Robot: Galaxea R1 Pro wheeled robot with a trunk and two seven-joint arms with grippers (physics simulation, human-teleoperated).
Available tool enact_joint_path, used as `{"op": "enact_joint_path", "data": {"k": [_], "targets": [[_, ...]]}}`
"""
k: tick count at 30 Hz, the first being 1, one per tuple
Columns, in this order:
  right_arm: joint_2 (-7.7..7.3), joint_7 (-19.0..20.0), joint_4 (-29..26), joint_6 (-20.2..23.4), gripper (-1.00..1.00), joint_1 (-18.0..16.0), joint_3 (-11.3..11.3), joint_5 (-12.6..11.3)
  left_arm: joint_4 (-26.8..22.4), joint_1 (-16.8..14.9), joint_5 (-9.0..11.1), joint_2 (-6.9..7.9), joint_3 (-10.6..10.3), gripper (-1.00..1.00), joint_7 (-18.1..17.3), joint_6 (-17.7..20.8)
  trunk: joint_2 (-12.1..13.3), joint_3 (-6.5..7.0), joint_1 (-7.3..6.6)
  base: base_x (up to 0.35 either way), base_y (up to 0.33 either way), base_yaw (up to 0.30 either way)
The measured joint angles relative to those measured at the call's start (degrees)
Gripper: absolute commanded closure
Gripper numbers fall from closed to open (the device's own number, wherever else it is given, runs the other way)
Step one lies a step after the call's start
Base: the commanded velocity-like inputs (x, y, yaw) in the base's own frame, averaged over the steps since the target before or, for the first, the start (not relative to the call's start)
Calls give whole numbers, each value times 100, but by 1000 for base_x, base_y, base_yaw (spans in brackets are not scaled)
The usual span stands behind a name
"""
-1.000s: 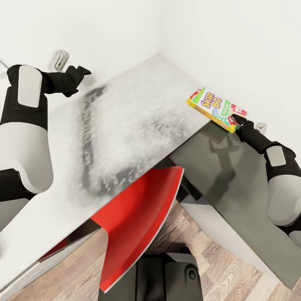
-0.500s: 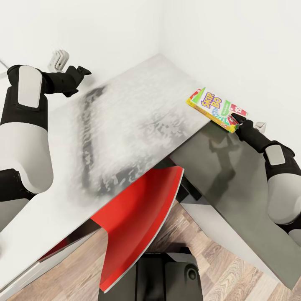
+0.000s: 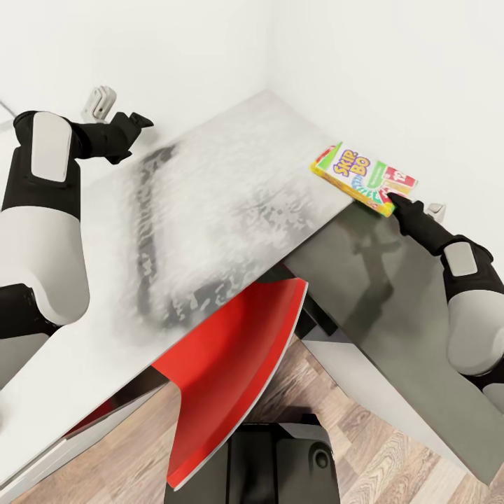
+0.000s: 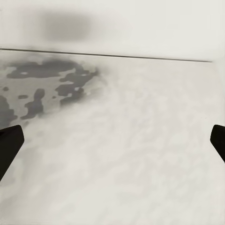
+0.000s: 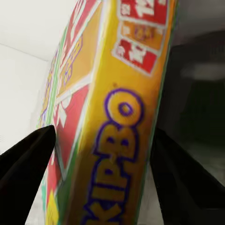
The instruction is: Put all the toys in the child's room - the three board games (two on the bed and one on the table), the two jigsaw puzzles on the table, and the tennis ball on the table - inside the toy box on the table in the child's room.
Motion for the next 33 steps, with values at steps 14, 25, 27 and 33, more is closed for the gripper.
{"op": "enact_joint_path", "data": {"k": [14, 25, 27, 33], "targets": [[-47, 43, -65, 12, 100, 7, -2, 0, 0, 50, 0, 1, 3, -100, -2, -13, 0, 0, 0, 0, 0, 0], [-71, 55, -135, 39, 100, 15, -5, -4, 0, 142, -2, 3, 4, -100, -2, -14, 0, 0, 0, 0, 0, 0], [-68, 54, -178, 52, 100, 19, -3, -6, 0, 156, -1, 3, 3, -100, -1, -15, 0, 0, 0, 0, 0, 0], [-59, 175, -384, 131, 100, 51, 9, -19, 0, 172, -4, 7, 7, -100, 7, -7, 0, 0, 0, 0, 0, 0]]}}
